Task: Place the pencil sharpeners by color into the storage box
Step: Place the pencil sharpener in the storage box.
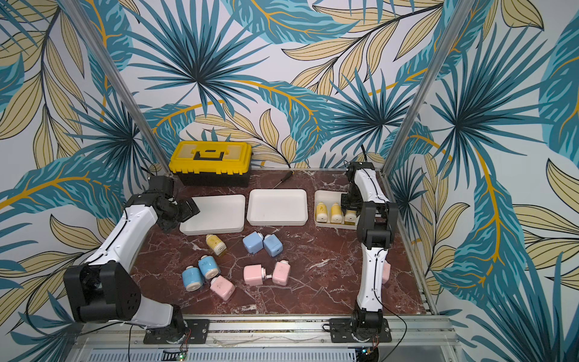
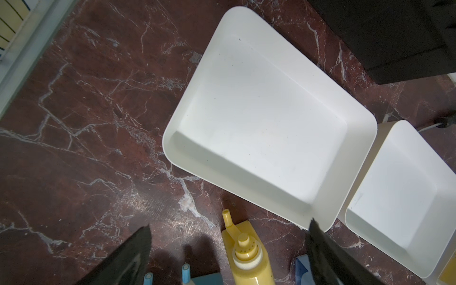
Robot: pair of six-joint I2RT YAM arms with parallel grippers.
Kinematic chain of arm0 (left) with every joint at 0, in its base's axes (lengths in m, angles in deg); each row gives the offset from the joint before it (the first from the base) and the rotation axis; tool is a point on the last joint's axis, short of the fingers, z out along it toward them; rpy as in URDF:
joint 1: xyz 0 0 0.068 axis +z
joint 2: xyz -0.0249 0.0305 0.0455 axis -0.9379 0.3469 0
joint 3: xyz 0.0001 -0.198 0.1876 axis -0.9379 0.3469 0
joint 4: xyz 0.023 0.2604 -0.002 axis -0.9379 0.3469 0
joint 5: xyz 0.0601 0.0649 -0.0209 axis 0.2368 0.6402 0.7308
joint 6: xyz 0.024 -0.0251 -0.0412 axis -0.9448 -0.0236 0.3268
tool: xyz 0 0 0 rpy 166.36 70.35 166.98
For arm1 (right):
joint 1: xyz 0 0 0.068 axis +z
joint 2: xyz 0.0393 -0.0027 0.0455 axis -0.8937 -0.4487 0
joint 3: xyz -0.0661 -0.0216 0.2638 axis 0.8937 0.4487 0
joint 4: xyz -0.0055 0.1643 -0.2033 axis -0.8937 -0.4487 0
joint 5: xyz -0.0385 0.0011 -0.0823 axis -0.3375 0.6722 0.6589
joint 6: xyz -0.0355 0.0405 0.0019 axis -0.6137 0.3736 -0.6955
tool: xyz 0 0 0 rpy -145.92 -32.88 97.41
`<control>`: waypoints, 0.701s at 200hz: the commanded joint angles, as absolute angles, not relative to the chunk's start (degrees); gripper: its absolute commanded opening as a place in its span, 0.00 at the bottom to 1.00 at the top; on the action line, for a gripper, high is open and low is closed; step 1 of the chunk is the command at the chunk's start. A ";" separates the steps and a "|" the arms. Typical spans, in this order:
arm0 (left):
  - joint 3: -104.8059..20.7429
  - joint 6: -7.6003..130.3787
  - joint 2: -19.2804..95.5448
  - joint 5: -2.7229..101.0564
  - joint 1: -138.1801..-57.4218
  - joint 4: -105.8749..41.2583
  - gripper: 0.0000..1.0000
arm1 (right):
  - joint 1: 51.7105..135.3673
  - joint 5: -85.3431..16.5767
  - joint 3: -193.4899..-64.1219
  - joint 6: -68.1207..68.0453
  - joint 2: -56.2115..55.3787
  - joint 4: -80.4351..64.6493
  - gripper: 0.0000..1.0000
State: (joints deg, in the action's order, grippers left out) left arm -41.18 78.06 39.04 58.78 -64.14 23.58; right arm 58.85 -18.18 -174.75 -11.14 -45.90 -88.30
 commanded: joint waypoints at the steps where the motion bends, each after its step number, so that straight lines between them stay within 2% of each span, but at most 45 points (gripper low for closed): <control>1: -40.84 77.39 38.34 58.58 -64.50 23.66 0.99 | 58.81 -19.92 -173.29 -12.29 -45.21 -88.27 0.39; 38: -41.16 77.45 38.46 58.50 -64.58 23.67 0.99 | 58.86 -19.36 -171.34 -12.31 -44.53 -87.99 0.40; 140: -40.91 77.48 37.54 58.27 -64.69 23.73 1.00 | 58.78 -16.85 -170.63 -11.51 -42.62 -88.12 0.66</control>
